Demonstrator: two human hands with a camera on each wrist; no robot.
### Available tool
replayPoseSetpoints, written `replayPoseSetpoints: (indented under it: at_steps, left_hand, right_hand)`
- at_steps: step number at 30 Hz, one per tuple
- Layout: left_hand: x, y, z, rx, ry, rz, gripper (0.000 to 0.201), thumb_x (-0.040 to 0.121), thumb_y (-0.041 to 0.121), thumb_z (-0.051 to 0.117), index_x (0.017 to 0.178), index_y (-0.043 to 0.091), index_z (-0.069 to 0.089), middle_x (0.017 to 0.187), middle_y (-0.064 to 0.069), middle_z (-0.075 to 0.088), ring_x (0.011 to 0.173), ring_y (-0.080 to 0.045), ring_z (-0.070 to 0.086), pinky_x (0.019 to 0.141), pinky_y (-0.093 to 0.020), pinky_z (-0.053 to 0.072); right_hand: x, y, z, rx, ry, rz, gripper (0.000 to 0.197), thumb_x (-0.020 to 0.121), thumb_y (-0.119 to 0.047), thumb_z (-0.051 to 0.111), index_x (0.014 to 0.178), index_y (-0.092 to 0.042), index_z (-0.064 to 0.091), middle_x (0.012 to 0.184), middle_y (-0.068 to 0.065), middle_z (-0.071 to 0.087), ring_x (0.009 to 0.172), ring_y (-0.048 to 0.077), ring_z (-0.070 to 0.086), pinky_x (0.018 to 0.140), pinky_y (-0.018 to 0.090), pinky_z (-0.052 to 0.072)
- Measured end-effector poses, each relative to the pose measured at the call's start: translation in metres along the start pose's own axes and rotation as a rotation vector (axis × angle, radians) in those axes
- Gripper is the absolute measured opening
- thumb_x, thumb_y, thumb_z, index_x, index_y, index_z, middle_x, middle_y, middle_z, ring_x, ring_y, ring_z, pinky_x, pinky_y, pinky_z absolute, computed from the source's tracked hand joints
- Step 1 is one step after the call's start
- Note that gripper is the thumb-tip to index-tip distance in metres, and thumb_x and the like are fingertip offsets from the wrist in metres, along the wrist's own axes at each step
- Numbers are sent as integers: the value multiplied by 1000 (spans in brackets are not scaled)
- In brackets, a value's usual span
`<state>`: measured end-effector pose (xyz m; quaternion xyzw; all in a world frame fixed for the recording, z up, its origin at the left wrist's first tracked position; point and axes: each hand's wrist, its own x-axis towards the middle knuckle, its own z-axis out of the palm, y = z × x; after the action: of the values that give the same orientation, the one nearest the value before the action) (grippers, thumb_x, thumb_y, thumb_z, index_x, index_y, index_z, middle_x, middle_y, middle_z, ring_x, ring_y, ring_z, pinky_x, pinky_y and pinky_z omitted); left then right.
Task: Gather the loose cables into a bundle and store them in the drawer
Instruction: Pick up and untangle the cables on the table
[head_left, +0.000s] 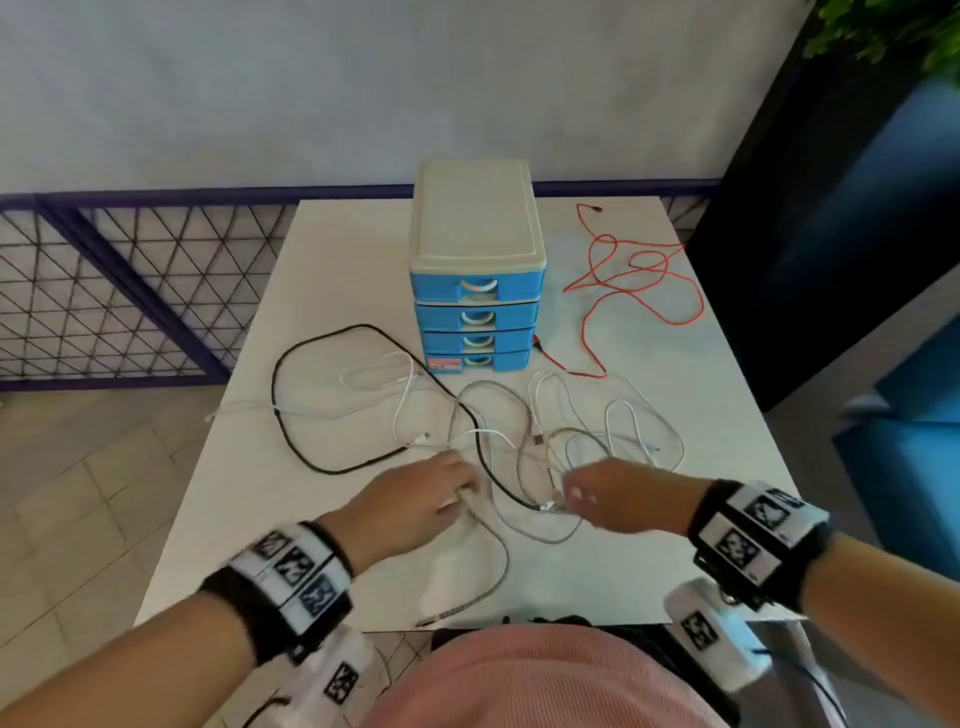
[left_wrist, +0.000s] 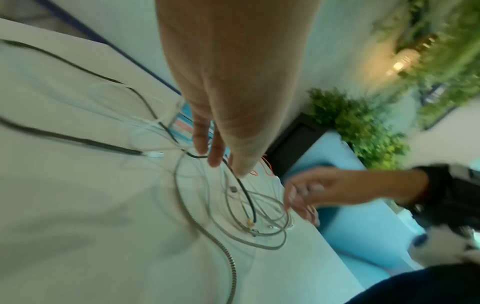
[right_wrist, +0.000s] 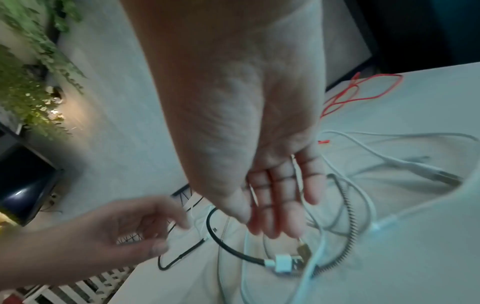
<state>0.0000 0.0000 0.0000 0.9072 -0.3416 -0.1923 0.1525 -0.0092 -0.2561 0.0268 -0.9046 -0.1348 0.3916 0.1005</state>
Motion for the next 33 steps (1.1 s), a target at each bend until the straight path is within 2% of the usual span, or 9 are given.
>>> replayPoseSetpoints:
  at_steps: [3,7,13,17,19,24,29,31,33]
  left_hand:
    - [36,14,4,214,-6,151,37,91,15,51,126,25,45,126,7,47,97,-16,58,64,-37,50]
    - [58,23,0,359,-174,92,19,97,26,44,105,13,55,104,-5,59,93,-27,60,65,-35,41]
    - [63,8,-46,-308,182,-86,25,95,20,44,75,30,54,77,6,61,71,-10,55,65,-26,42]
    - [60,-6,-75,-510,392,-109,28,98,20,39,73,21,52,65,10,60,57,-4,46,61,-27,41]
    - [59,-6,-84,-606,440,-73,28,100,20,37,78,16,52,65,10,60,51,-6,44,57,-27,39]
    - [58,13,-105,-882,527,20,27,103,16,31,82,13,48,72,1,61,49,-13,43,52,-20,41]
    - [60,9,-107,-798,313,14,28,102,24,34,81,16,51,79,-5,60,50,-9,43,52,-20,40]
    - [59,-3,-91,-676,168,-15,30,101,25,37,76,16,52,76,-2,58,50,-5,42,54,-23,39]
    - [55,-20,-68,-561,67,-108,31,101,25,37,74,19,52,68,9,54,50,-2,44,57,-20,41]
  right_hand:
    - [22,-10,-11,41,203,-48,27,98,-19,38,110,-15,62,108,6,65,96,24,58,80,30,44]
    - [36,-13,-27,200,259,-86,29,95,-10,38,108,-15,64,95,-5,60,89,13,54,76,23,38]
    - [39,-23,-55,662,316,-193,43,102,-43,35,93,-12,64,72,4,71,65,16,63,71,28,49]
    - [30,-33,-89,780,484,-301,9,94,-17,60,98,-11,65,65,-1,63,56,12,62,57,18,50]
    - [29,-37,-102,1003,507,-373,11,91,-7,63,101,-9,66,67,1,64,57,10,64,59,20,54]
    - [36,-57,-121,1580,432,-678,13,96,-14,55,102,-7,63,80,2,66,68,13,63,70,26,53]
    - [44,-85,-143,1459,629,-638,26,104,-24,38,85,-13,52,87,5,62,81,19,65,69,28,54]
    - [43,-85,-159,1612,629,-646,28,106,-25,32,84,-14,46,73,4,58,61,16,62,55,28,51]
    - [38,-79,-177,1604,718,-639,28,106,-24,32,82,-15,45,55,-4,43,39,10,39,41,20,32]
